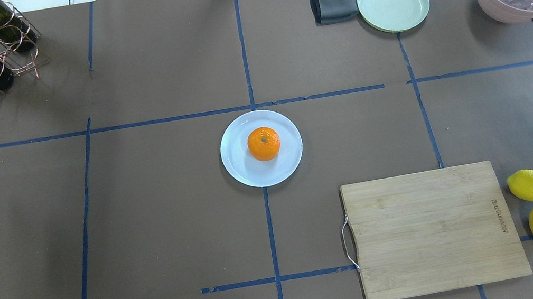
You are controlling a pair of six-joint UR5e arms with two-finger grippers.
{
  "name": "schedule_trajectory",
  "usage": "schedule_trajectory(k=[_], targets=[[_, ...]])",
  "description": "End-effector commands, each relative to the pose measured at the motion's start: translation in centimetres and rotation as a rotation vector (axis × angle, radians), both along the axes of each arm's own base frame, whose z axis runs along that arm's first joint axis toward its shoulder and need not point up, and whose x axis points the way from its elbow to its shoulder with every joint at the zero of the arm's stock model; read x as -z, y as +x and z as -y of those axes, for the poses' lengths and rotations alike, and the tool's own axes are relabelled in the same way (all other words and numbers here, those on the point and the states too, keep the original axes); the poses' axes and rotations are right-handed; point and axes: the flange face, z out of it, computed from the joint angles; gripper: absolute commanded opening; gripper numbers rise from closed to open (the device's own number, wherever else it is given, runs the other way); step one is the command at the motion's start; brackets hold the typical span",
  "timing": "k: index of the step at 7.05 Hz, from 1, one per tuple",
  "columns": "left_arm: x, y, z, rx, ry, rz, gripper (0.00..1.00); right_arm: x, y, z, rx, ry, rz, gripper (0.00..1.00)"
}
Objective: Pick orange to plate
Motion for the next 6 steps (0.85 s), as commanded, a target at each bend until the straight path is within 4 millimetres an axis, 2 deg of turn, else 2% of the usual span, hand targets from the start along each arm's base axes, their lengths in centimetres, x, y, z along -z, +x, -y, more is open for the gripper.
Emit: schedule_trajectory(k=[1,2,3,4,6], targets=[[-0.6,-6.3,-0.3,-0.011,-0.112,0.025,1.00,-9.1,10.4,-0.1,0.092,0.032,-0.016,1.00],[-0.9,-6.2,-0.5,-0.011,-0.136,0.027,1.00,-8.6,12.7,-0.6,0.109,0.012,-0.014,1.00],[-1.4,-6.2,-1.1,-0.006,-0.164,0.024,1.00,-6.3,12.1,-0.8,0.122,0.008,-0.023,1.00],[-1.4,-6.2,-1.2,-0.005,-0.195,0.016,1.00,-6.2,10.2,-0.1,0.154,-0.010,-0.033,1.00],[-4.6,-6.0,-4.0,-0.014,-0.241,0.015,1.00,-6.3,9.5,-0.2,0.144,-0.032,-0.077,1.00]])
